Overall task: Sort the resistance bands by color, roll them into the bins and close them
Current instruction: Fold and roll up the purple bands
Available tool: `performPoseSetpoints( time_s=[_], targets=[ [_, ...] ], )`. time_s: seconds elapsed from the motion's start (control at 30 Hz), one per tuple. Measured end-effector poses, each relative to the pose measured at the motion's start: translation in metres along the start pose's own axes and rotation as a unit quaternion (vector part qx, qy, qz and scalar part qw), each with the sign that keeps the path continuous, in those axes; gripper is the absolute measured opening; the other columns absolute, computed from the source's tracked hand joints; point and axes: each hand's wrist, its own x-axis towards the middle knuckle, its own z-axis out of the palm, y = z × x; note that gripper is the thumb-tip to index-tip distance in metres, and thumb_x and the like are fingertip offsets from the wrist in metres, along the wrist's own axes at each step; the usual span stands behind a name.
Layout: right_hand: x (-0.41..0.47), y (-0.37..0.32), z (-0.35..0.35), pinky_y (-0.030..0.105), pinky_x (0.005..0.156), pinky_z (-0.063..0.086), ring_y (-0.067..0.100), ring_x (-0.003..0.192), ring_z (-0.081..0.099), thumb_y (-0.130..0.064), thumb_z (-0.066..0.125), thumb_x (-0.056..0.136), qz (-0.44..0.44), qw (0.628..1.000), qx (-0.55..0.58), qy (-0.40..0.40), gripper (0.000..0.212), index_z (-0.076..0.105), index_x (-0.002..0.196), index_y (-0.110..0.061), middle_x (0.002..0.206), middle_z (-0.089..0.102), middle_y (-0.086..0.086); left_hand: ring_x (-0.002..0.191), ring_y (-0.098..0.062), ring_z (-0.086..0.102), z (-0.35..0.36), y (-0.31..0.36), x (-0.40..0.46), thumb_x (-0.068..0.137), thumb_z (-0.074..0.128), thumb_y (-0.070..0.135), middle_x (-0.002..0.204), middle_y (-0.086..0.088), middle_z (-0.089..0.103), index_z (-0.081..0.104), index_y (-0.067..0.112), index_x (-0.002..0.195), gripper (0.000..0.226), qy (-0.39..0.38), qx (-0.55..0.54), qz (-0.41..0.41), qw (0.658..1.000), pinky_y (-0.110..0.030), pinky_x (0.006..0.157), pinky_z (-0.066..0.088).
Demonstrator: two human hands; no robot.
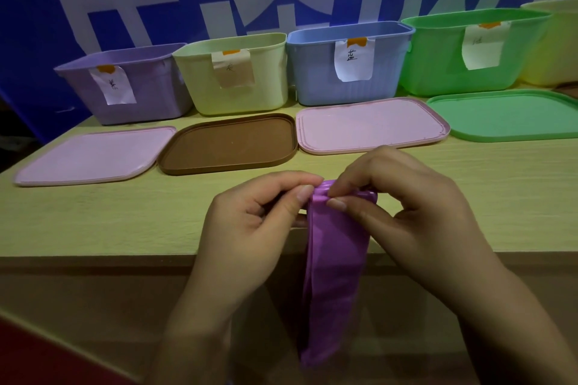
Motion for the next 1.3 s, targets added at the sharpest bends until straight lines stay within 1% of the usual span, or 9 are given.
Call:
performPoseSetpoints(
  time_s=[0.33, 0.5, 0.63, 0.7, 0.83, 1.03, 1.13, 1.23, 1.3],
  targets=[
    [0.0013, -0.0001, 0.0030, 0.016, 0.067, 0.042, 0.007, 0.076, 0.054, -0.024, 0.061, 0.084, 0.003, 1.000, -0.011, -0.003, 0.011, 0.068, 0.084, -0.015, 0.081, 0.060, -0.005, 0.083, -0.006, 0.070, -0.0020, 0.0001, -0.0023, 0.086, 0.056, 0.011, 0.090, 0.011, 0.073, 0.072, 0.023, 0.093, 0.021, -0.003, 0.002, 0.016, 1.000, -0.016, 0.066, 0.055],
    [0.0022, -0.0005, 0.0006, 0.013, 0.068, 0.039, 0.006, 0.076, 0.053, -0.026, 0.061, 0.083, 0.003, 1.000, 0.021, -0.020, 0.013, 0.067, 0.082, -0.015, 0.080, 0.059, -0.005, 0.082, -0.001, 0.068, -0.0022, -0.0004, -0.0029, 0.087, 0.059, 0.009, 0.089, 0.013, 0.072, 0.071, 0.024, 0.091, 0.019, 0.008, 0.002, 0.024, 1.000, -0.014, 0.065, 0.053],
    [0.0006, -0.0029, -0.0022, 0.021, 0.069, 0.044, 0.010, 0.078, 0.056, -0.025, 0.063, 0.083, 0.003, 0.998, 0.058, -0.034, 0.011, 0.067, 0.082, -0.015, 0.081, 0.061, -0.005, 0.079, -0.002, 0.068, -0.0016, -0.0021, -0.0012, 0.087, 0.059, 0.009, 0.087, 0.013, 0.073, 0.071, 0.024, 0.090, 0.020, 0.020, -0.005, 0.022, 1.000, -0.014, 0.065, 0.053],
    [0.0012, -0.0040, -0.0016, 0.018, 0.069, 0.043, 0.009, 0.078, 0.056, -0.025, 0.063, 0.083, 0.004, 0.998, 0.058, -0.029, 0.011, 0.067, 0.082, -0.015, 0.081, 0.061, -0.005, 0.080, -0.002, 0.069, -0.0014, -0.0019, -0.0010, 0.086, 0.058, 0.011, 0.087, 0.012, 0.073, 0.071, 0.024, 0.090, 0.019, 0.021, 0.000, 0.027, 0.999, -0.015, 0.066, 0.054],
    [0.0029, -0.0045, -0.0001, 0.010, 0.068, 0.038, 0.004, 0.076, 0.054, -0.026, 0.062, 0.083, 0.006, 1.000, 0.013, -0.002, 0.012, 0.068, 0.082, -0.016, 0.080, 0.060, -0.006, 0.082, -0.004, 0.069, -0.0018, -0.0001, -0.0029, 0.086, 0.058, 0.011, 0.089, 0.013, 0.073, 0.071, 0.024, 0.092, 0.020, 0.017, 0.002, 0.037, 0.999, -0.016, 0.066, 0.054],
    [0.0022, -0.0041, 0.0003, 0.010, 0.067, 0.037, 0.006, 0.075, 0.054, -0.026, 0.063, 0.082, 0.001, 1.000, 0.013, -0.003, 0.011, 0.069, 0.083, -0.016, 0.079, 0.061, -0.005, 0.082, -0.006, 0.070, -0.0025, -0.0010, -0.0043, 0.086, 0.057, 0.011, 0.088, 0.012, 0.073, 0.071, 0.024, 0.093, 0.020, 0.020, 0.001, 0.039, 0.999, -0.017, 0.065, 0.055],
    [0.0024, -0.0043, 0.0003, 0.010, 0.067, 0.037, 0.005, 0.074, 0.053, -0.025, 0.064, 0.082, 0.001, 1.000, 0.005, 0.001, 0.011, 0.070, 0.082, -0.015, 0.079, 0.061, -0.004, 0.083, -0.007, 0.070, -0.0026, -0.0014, -0.0049, 0.087, 0.058, 0.012, 0.089, 0.013, 0.072, 0.071, 0.027, 0.094, 0.021, 0.020, 0.015, 0.047, 0.999, -0.017, 0.066, 0.055],
    [0.0027, -0.0049, 0.0015, 0.012, 0.067, 0.040, 0.005, 0.074, 0.054, -0.023, 0.066, 0.082, 0.003, 1.000, -0.006, 0.006, 0.009, 0.070, 0.082, -0.015, 0.079, 0.061, -0.005, 0.085, -0.007, 0.069, -0.0039, -0.0025, -0.0052, 0.087, 0.062, 0.019, 0.092, 0.014, 0.072, 0.074, 0.027, 0.091, 0.015, 0.017, 0.030, 0.060, 0.998, -0.018, 0.067, 0.055],
    [0.0023, -0.0057, 0.0018, 0.013, 0.067, 0.040, 0.006, 0.074, 0.054, -0.020, 0.069, 0.081, 0.003, 1.000, -0.013, 0.012, 0.005, 0.070, 0.082, -0.015, 0.079, 0.061, -0.005, 0.085, -0.007, 0.069, -0.0059, -0.0012, -0.0063, 0.087, 0.057, 0.024, 0.094, 0.014, 0.071, 0.070, 0.025, 0.100, 0.019, 0.010, 0.041, 0.073, 0.996, -0.020, 0.068, 0.055]
  ],
)
